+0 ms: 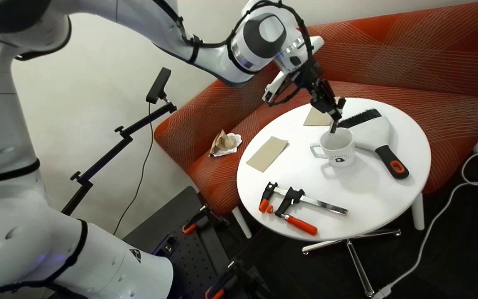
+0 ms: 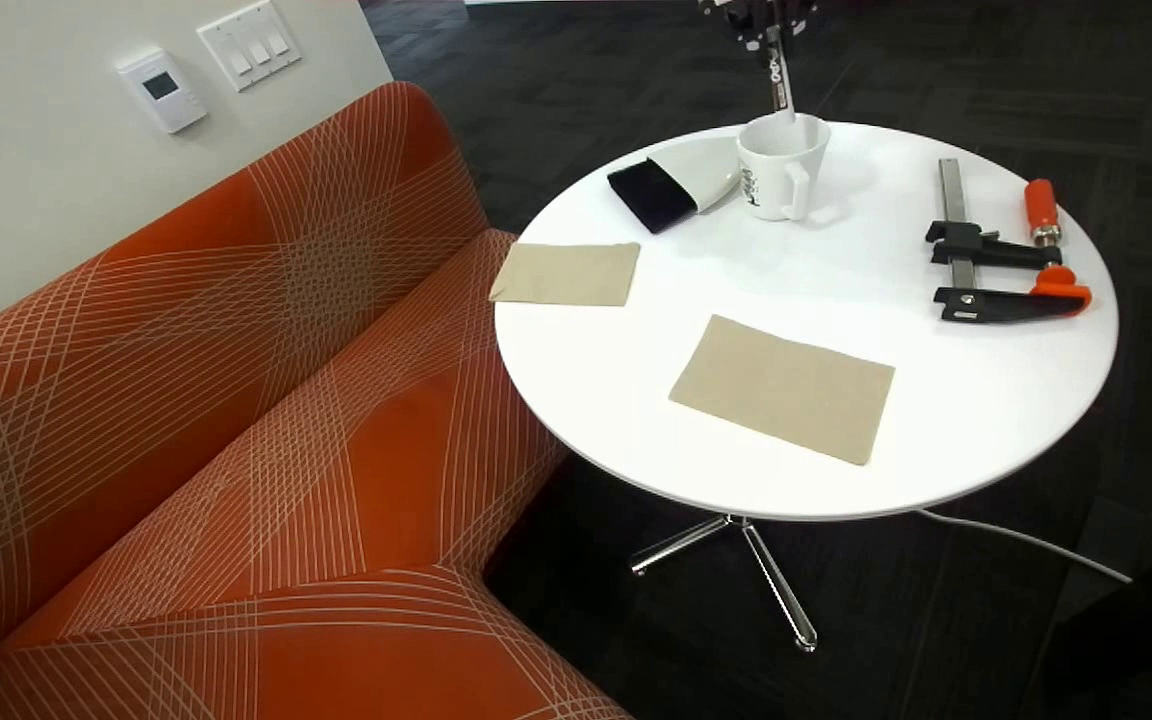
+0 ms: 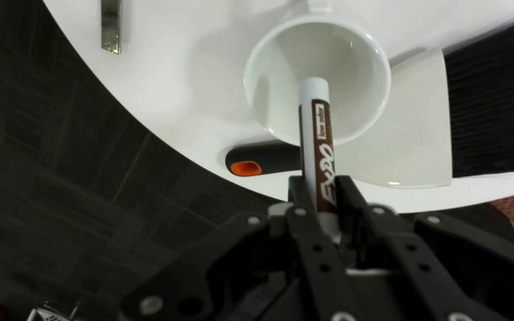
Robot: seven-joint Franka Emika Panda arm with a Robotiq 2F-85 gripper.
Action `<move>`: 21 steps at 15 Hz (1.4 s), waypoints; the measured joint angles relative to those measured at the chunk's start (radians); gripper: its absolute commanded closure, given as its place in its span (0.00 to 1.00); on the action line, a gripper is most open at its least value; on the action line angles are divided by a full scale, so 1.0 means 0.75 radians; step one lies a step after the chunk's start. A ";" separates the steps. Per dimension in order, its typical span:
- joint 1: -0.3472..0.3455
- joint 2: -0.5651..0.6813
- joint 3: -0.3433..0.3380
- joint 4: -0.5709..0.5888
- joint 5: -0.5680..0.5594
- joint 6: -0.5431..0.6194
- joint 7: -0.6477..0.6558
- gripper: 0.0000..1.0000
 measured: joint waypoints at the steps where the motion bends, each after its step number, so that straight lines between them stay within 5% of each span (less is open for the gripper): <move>1: -0.001 -0.045 0.014 -0.025 -0.028 0.005 -0.005 0.95; 5: -0.057 -0.167 0.150 -0.087 -0.040 0.024 -0.148 0.95; 12: -0.188 -0.142 0.419 -0.087 0.180 0.042 -0.707 0.95; 21: -0.204 0.133 0.461 0.086 0.341 -0.062 -1.187 0.95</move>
